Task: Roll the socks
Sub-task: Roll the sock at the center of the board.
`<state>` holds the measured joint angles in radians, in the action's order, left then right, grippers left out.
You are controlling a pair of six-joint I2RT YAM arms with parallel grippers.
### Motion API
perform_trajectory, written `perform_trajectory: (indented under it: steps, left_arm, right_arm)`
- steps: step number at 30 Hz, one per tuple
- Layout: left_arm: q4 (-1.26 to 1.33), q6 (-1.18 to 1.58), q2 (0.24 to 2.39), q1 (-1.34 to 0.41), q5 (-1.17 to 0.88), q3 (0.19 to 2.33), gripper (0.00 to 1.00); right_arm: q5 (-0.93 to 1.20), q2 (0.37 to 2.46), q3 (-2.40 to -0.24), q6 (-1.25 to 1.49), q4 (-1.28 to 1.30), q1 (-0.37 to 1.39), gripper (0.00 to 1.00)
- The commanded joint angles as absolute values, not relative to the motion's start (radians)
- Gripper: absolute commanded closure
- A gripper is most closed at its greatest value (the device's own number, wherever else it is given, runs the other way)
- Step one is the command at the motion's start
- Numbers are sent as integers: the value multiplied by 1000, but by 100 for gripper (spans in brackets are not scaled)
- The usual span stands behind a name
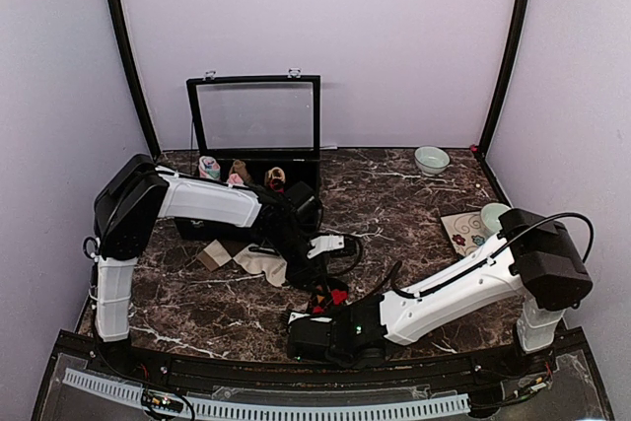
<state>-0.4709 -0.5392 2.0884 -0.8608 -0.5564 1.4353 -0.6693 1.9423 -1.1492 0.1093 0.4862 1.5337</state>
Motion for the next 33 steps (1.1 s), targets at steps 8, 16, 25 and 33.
perform_trajectory:
  steps: [8,16,25,33]
  left_arm:
    - [-518,-650,2155,-912,-412,1444,51]
    - [-522,-659,2171,-917,-400,1451,53]
    - [-507,-659,2190,-917,-397,1444,52]
    - [-513,-651,2197,-917,-395,1448,52]
  right_arm:
    - [-539,1975,-1105,81,442,1537,100]
    - [-560,1989,-1123,29,432,1539,100]
    - [-555,2013,-1183,-45,439,1542,100]
    - [-416,2031,-1187,-78,423,1533,100]
